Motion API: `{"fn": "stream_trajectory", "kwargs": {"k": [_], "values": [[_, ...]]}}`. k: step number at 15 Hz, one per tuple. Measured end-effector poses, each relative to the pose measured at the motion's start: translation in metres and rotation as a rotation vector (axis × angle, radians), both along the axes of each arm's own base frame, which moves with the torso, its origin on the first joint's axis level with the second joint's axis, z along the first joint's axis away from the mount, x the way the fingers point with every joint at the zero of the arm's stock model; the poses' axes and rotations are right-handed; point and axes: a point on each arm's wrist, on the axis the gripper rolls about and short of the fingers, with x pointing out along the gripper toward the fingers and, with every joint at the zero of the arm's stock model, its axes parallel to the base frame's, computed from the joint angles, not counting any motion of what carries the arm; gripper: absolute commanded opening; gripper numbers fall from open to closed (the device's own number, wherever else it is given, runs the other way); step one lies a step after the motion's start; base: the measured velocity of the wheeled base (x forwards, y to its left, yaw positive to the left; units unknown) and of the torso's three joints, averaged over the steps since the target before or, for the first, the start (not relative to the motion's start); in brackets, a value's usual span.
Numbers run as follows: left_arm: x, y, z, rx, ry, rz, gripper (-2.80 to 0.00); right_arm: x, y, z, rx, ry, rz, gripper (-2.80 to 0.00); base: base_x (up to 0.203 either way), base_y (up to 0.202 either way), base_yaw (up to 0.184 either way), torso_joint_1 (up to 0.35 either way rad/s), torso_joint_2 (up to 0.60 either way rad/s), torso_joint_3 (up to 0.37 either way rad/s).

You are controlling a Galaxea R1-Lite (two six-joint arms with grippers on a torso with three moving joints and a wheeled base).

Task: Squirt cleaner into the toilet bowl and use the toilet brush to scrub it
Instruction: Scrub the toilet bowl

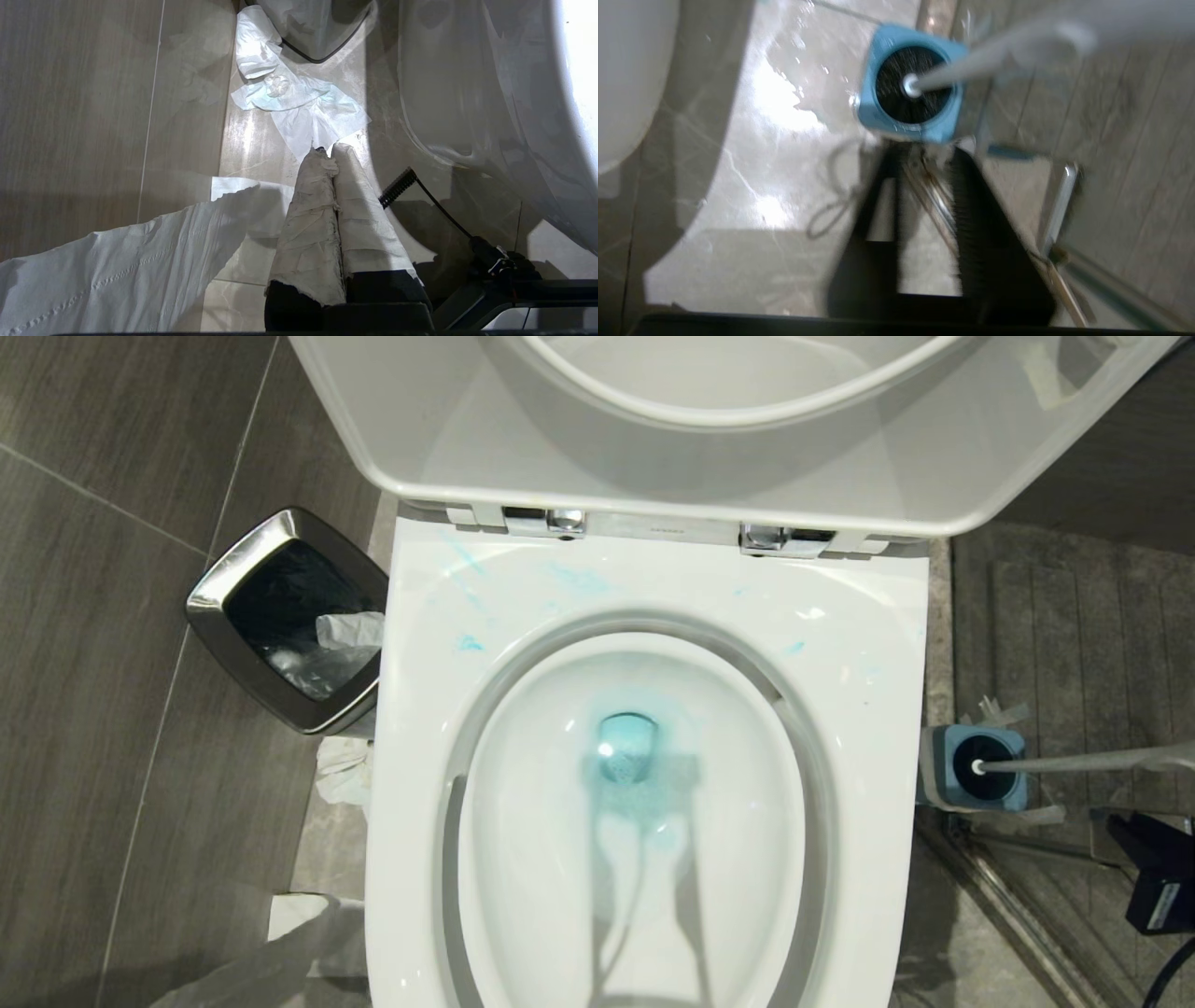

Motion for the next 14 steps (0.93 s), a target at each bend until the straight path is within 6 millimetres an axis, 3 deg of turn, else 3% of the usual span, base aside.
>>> {"fn": "stream_trajectory", "kwargs": {"k": [6, 14], "values": [[0.0, 0.0, 0.0, 0.0, 0.0, -0.001, -2.8, -0.01, -0.017, -0.003, 0.09, 0.018, -0.026, 0.0, 0.0, 0.0, 0.0, 0.0, 0.0, 0.0], [0.0, 0.0, 0.0, 0.0, 0.0, 0.0, -2.8, 0.034, -0.041, 0.01, 0.156, -0.122, -0.051, 0.0, 0.0, 0.0, 0.0, 0.0, 0.0, 0.0]]}}
